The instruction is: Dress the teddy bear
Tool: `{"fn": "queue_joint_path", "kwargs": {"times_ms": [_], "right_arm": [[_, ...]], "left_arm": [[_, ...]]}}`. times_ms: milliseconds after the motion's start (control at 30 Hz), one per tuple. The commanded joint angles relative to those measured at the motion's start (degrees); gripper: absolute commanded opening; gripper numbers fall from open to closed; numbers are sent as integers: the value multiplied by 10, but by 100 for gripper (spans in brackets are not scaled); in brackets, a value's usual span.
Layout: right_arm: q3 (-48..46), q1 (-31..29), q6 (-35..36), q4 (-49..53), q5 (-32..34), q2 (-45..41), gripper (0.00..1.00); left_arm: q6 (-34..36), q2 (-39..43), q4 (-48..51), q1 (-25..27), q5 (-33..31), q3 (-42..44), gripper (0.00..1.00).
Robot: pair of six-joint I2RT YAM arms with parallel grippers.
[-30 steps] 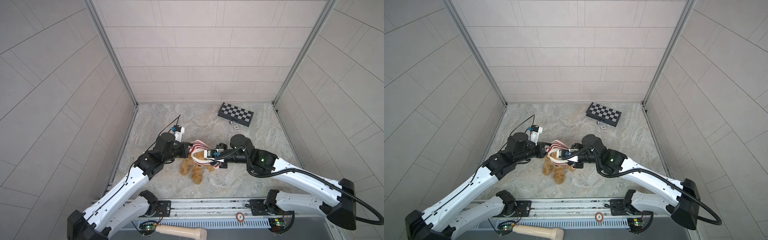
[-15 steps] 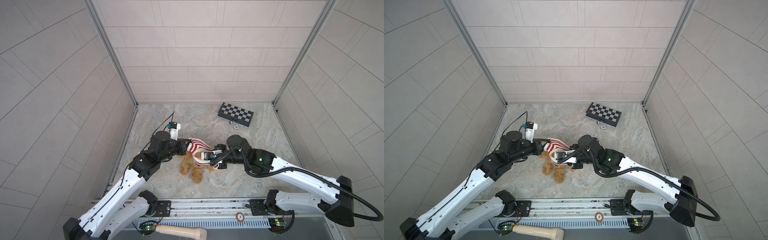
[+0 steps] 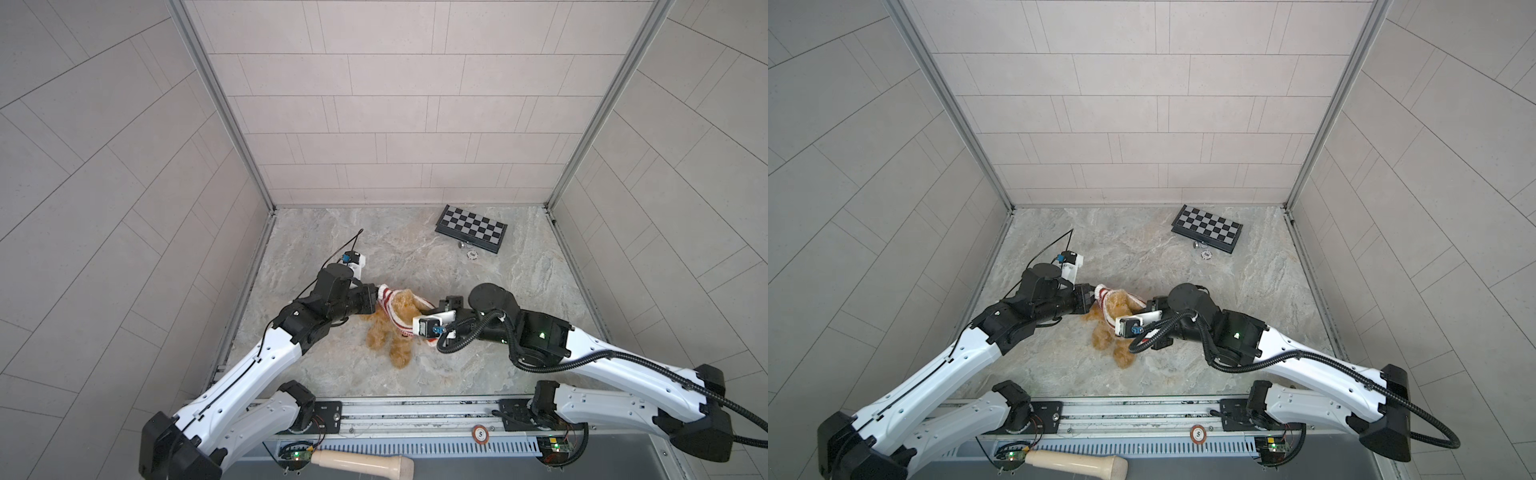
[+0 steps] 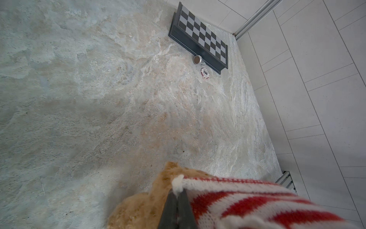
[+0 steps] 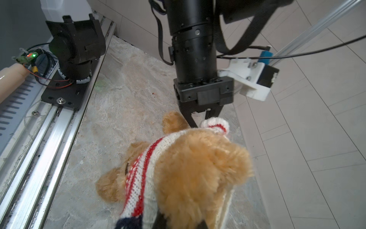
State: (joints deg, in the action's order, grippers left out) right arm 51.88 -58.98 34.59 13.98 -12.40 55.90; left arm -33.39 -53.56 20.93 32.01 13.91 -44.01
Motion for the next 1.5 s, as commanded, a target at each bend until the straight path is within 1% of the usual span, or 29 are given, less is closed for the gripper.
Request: {"fn": "queue_joint_path", "kwargs": {"times_ms": [0, 100, 133, 233, 267, 367, 400, 433, 467, 500, 567, 633, 700, 733, 767, 833, 867, 967, 1067, 1167, 1367, 1467], "right_arm": [[5, 4, -22, -61, -10, -21, 0], [6, 10, -44, -78, -28, -14, 0], [7, 12, -53, -85, -31, -12, 0], [23, 23, -93, -98, -28, 7, 0], [30, 24, -103, -98, -24, 18, 0], [59, 25, -143, -93, 1, 48, 0], [71, 26, -160, -86, 11, 58, 0], [83, 29, -174, -80, 19, 66, 0], [95, 31, -189, -73, 30, 74, 0], [104, 34, -200, -67, 37, 81, 0], [114, 37, -216, -65, 49, 89, 0], [123, 43, -237, -68, 64, 100, 0], [131, 47, -272, -83, 99, 113, 0], [135, 52, -293, -90, 106, 121, 0], [139, 55, -318, -99, 129, 130, 0], [150, 63, -365, -107, 155, 144, 0], [153, 67, -391, -112, 168, 150, 0], [158, 77, -450, -127, 180, 163, 0], [164, 77, -475, -130, 190, 174, 0], [166, 78, -492, -130, 197, 182, 0], [159, 79, -512, -139, 207, 180, 0], [157, 79, -515, -140, 205, 183, 0]], "left_arm": [[18, 25, 26, -6, -37, 28, 0], [35, 47, 26, -6, -18, 45, 0], [39, 54, 16, -7, -1, 51, 0], [54, 78, -53, -5, 79, 78, 0], [57, 86, -74, -3, 94, 85, 0], [63, 116, -105, 4, 95, 93, 0], [66, 127, -98, 3, 79, 90, 5], [71, 135, -80, 4, 53, 84, 18], [82, 146, -56, 3, 22, 75, 35], [91, 157, -36, 1, -4, 66, 46], [98, 178, -15, -4, -34, 51, 63], [91, 194, -17, -7, -39, 43, 71], [72, 205, -44, -7, -22, 44, 71], [56, 208, -71, -6, -8, 51, 71], [33, 208, -108, -5, 13, 62, 70], [-6, 207, -185, 4, 38, 88, 69], [-20, 207, -222, 13, 43, 100, 68], [-37, 183, -290, 41, 38, 109, 65], [-41, 135, -331, 66, 34, 94, 63], [-46, 89, -359, 78, 32, 80, 58], [-68, 33, -406, 81, 17, 83, 48], [-75, 17, -422, 82, 21, 79, 41]]}}
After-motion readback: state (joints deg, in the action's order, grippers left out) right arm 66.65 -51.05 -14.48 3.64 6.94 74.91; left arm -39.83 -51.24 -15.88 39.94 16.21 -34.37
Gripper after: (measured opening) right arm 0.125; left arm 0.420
